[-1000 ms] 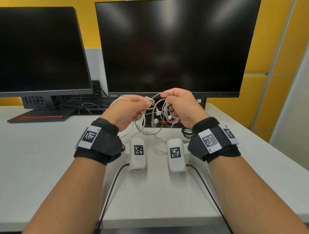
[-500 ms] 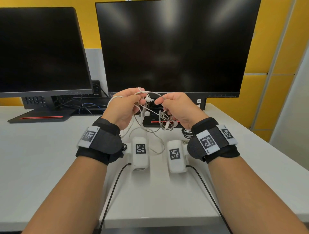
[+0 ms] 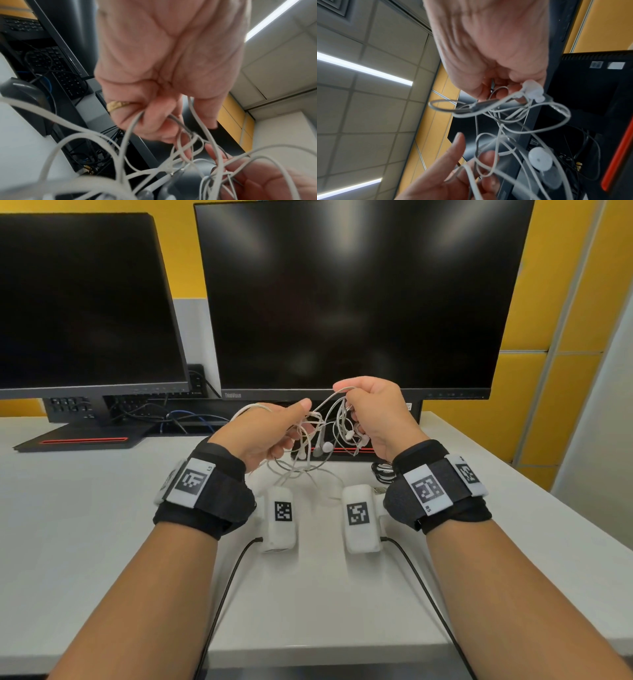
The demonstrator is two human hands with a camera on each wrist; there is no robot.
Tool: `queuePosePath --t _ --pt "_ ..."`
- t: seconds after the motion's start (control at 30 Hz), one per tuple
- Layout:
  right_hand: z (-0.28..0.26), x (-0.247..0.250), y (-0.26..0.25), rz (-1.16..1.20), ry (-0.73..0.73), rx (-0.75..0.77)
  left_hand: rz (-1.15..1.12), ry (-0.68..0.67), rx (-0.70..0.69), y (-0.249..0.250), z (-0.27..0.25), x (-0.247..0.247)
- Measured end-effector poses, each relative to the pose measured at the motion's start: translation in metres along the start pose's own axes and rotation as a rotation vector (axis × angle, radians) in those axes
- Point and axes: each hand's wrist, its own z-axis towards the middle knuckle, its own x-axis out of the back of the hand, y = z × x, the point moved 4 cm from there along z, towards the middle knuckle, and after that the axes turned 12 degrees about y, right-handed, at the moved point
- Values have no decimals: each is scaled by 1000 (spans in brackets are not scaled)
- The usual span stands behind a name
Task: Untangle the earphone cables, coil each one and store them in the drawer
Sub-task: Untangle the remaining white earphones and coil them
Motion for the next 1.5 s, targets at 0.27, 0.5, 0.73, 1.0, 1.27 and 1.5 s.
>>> queuePosePath --t 0.27,0.5,0.73,1.0,1.27,1.5 --pt "1 1 1 -25 13 9 -131 -115 -75 5 -4 3" --pt "-7 -3 -1 -109 -188 35 -355 -57 -80 8 1 7" --pt "-14 -5 -5 -170 -272 37 -283 43 -89 6 -1 7" --pt "-17 -9 -3 -195 -362 16 -325 39 -139 8 0 10" --pt "-17 -9 -2 -196 -361 21 -267 65 -204 9 0 6" --pt "-17 -10 -3 -216 -350 11 -205 86 -230 11 -1 2"
